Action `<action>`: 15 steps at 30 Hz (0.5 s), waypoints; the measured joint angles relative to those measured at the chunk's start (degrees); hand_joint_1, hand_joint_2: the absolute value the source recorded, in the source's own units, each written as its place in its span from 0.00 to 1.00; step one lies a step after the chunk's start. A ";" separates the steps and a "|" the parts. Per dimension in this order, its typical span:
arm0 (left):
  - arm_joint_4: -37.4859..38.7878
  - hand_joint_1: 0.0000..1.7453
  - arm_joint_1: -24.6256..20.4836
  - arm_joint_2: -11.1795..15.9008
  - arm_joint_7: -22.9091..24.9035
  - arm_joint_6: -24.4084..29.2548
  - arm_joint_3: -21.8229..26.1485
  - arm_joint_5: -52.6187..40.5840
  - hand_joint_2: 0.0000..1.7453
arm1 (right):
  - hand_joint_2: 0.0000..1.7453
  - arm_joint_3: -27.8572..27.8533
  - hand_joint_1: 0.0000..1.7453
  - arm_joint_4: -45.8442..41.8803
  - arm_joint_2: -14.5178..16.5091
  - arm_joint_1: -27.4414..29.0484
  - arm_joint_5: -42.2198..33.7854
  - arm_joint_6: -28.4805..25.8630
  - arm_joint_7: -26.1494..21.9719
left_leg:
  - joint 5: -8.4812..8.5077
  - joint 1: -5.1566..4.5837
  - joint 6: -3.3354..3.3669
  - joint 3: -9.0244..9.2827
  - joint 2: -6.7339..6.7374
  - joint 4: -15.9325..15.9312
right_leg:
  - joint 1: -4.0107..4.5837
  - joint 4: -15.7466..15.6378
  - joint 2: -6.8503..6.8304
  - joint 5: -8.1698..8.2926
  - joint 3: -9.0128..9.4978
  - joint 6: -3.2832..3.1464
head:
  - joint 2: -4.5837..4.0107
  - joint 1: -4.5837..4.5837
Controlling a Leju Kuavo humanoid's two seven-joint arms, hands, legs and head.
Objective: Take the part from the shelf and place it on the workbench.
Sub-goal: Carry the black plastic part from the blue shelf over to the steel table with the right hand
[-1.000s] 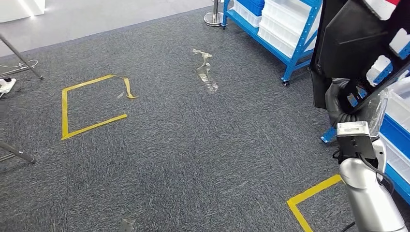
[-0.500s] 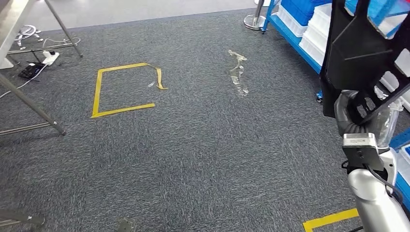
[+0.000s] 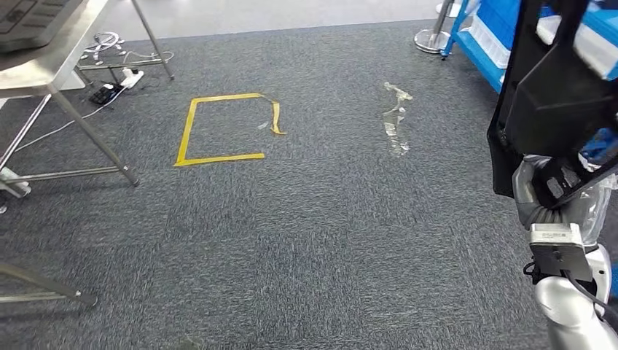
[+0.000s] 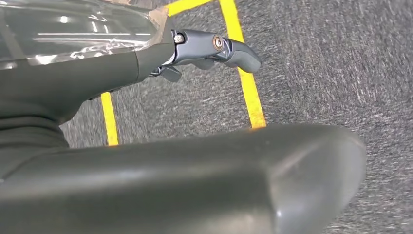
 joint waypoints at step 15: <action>0.02 0.00 -0.89 -0.54 0.43 0.61 0.23 1.17 0.00 | 1.00 1.05 1.00 -0.04 3.09 -1.41 3.87 0.28 0.83 | 6.59 -1.00 3.69 8.03 0.66 -13.90 | 0.75 10.71 -0.01 -5.59 -4.12 0.27 | 0.00 0.28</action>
